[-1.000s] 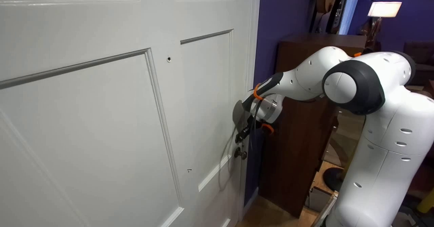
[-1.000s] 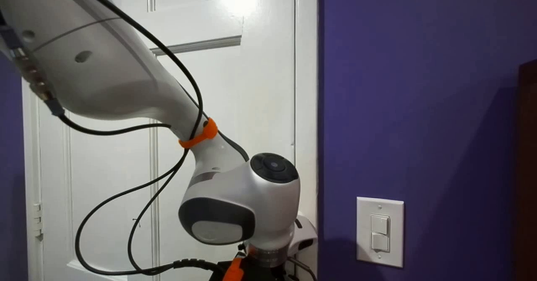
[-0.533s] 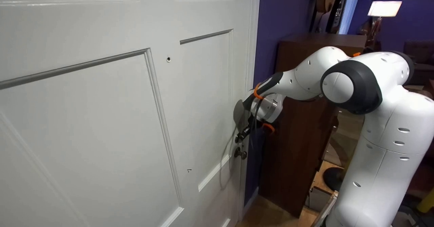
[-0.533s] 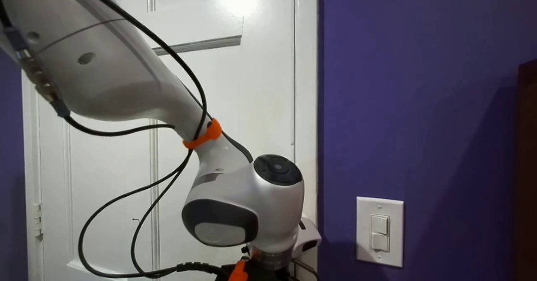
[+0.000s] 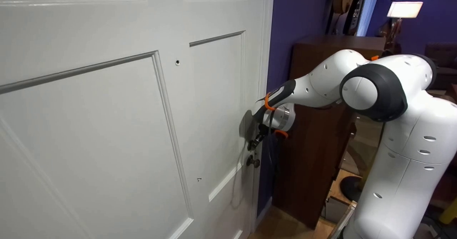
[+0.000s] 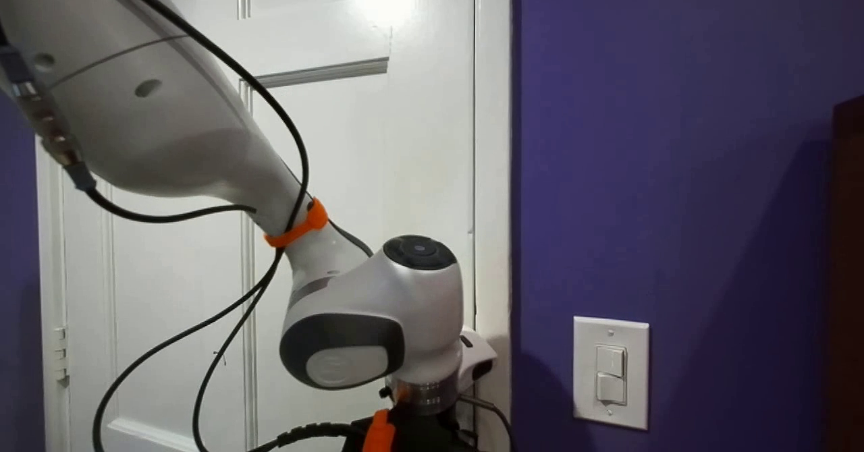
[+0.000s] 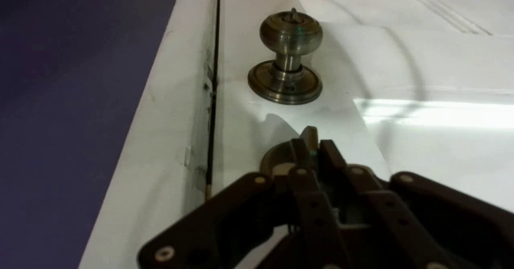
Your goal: Turn the top lock on the door to the left
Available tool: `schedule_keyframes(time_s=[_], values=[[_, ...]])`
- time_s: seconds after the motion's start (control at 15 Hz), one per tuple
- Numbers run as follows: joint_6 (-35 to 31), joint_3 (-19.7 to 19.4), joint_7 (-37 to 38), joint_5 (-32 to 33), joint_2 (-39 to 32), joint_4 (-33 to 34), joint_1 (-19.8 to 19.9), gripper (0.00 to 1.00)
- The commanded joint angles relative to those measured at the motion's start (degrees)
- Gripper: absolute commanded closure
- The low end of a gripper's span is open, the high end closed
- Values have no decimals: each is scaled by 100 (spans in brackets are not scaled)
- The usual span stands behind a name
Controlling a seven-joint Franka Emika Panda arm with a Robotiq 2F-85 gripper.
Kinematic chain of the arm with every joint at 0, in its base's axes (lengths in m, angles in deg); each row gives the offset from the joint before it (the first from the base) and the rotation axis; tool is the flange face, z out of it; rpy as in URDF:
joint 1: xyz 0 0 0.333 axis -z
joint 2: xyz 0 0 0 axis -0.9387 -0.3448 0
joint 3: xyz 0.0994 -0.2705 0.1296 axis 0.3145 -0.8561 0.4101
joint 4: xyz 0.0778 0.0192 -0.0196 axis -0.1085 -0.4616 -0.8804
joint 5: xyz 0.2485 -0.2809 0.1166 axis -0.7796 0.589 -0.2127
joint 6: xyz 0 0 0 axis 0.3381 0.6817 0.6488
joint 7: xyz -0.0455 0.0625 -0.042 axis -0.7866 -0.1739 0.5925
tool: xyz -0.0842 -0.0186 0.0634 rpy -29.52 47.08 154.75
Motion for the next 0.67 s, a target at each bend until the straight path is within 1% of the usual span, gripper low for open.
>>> schedule_keyframes(time_s=[0.0, 0.27, 0.33, 0.6], values=[[-580, 84, 846, 1116, -58, -191, -326, 97], [-1008, 53, 1814, 2270, 7, -439, -458, 97], [-1076, 553, 2148, 2690, 32, -492, 61, 97], [-1235, 805, 3100, 4031, 110, -615, 328, 97]])
